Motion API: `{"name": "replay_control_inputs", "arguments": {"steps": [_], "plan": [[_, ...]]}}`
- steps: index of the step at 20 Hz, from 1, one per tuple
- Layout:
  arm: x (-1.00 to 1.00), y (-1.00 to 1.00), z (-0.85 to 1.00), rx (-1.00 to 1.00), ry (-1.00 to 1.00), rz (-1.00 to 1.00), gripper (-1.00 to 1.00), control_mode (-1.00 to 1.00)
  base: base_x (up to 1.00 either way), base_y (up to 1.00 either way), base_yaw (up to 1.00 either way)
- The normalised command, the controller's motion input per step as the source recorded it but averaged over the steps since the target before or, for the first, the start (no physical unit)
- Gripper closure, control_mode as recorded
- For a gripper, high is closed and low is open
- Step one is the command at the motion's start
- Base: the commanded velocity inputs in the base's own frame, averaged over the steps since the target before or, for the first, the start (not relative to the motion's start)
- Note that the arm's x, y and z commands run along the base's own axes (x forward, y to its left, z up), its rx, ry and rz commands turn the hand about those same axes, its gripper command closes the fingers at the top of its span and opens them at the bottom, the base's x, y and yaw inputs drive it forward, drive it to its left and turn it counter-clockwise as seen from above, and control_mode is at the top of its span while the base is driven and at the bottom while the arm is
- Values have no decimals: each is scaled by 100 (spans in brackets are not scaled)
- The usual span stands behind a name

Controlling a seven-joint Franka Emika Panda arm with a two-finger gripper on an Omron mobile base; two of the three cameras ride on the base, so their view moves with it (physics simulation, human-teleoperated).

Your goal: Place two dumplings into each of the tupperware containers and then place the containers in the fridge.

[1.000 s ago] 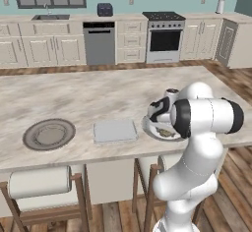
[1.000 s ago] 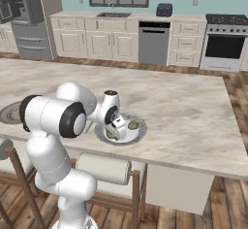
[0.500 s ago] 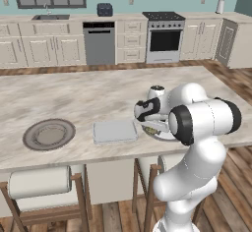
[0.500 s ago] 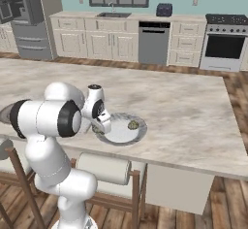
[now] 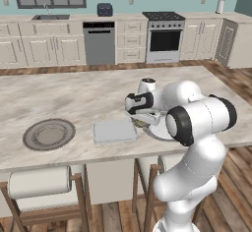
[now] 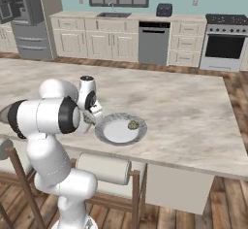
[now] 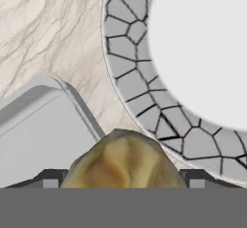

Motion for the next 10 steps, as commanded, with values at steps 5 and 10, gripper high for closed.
{"name": "replay_control_inputs", "arguments": {"steps": [5,10], "plan": [[19,98,0,-1,0,1,100,-100,0,0,0],[24,97,0,-5,0,0,100,-100,0,0,0]]}}
